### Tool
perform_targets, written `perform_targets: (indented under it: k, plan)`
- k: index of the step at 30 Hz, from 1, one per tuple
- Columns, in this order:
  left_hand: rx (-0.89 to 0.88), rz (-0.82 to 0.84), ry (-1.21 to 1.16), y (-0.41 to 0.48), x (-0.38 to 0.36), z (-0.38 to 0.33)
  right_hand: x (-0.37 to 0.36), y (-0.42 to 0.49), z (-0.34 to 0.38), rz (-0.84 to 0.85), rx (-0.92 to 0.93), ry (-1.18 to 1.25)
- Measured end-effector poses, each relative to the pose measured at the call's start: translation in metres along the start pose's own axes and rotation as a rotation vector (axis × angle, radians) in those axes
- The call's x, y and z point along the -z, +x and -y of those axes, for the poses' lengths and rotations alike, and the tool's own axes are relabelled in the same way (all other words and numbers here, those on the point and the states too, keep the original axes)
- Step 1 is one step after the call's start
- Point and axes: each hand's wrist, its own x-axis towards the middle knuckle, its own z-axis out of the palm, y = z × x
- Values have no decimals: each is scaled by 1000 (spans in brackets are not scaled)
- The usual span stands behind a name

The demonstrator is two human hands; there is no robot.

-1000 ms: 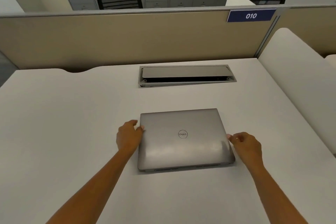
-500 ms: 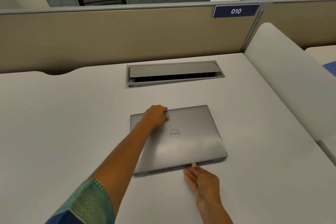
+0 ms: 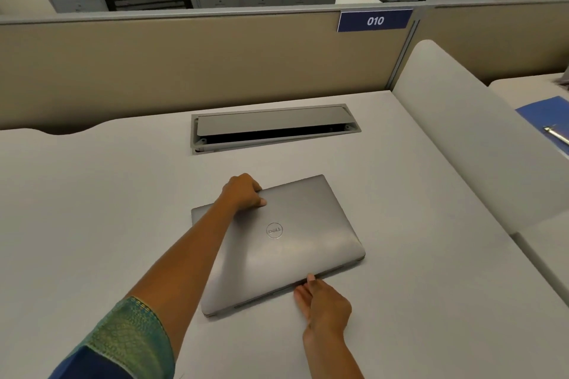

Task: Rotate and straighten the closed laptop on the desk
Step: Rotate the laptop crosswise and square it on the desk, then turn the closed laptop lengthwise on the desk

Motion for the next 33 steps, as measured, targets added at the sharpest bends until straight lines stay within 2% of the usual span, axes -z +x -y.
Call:
perform_targets:
  k: [10, 16, 24, 33]
  plan:
    - [270, -168, -240, -41, 4, 52, -17, 12, 28, 69, 122, -127]
    - [337, -207, -360, -69, 2, 73, -32, 29, 63, 170, 191, -332]
    - [416, -265, -666, -102, -28, 84, -54, 44, 101, 329, 191, -583]
    - [465, -281, -767, -113, -50, 83, -59, 56, 106, 294, 212, -751]
